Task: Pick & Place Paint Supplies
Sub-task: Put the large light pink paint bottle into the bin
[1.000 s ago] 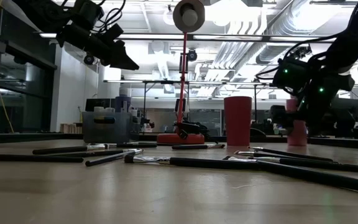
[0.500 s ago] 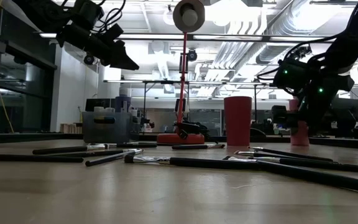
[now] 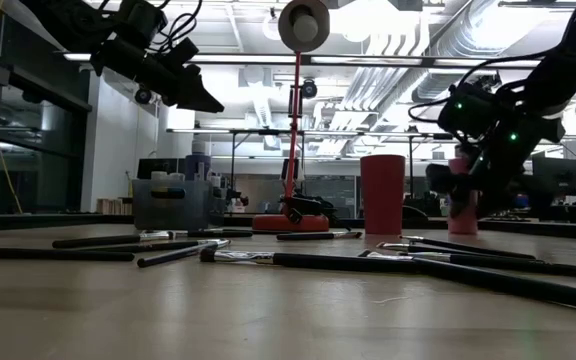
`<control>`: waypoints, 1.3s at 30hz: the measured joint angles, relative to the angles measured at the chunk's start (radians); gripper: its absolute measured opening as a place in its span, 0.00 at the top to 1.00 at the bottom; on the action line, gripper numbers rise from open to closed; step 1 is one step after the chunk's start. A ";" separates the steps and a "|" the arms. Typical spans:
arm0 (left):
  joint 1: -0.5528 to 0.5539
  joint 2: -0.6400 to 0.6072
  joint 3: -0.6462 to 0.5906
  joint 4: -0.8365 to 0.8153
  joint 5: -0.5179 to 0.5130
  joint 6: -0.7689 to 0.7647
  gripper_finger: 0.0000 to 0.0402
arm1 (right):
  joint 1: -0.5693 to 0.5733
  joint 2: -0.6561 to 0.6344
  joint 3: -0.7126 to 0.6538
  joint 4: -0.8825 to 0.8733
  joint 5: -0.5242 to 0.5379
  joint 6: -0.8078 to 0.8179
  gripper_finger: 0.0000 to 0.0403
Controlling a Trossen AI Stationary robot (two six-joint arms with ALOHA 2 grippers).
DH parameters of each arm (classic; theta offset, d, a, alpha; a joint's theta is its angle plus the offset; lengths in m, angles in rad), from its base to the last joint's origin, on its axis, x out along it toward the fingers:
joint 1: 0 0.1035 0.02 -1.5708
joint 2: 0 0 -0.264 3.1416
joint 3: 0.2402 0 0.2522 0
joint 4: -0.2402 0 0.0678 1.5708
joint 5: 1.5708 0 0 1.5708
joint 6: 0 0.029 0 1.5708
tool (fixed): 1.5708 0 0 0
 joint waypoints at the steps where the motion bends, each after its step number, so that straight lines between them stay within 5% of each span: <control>1: 0.000 0.000 0.000 0.000 0.005 0.000 0.54 | 0.004 -0.009 0.000 0.000 -0.008 0.000 0.63; 25: 0.000 0.000 0.000 0.000 0.131 0.041 0.54 | 0.027 -0.406 0.012 -0.137 -0.252 -0.162 0.63; 39: -0.090 0.000 0.004 0.077 0.239 0.041 0.54 | 0.041 -0.497 0.369 -0.363 -0.398 -0.490 0.63</control>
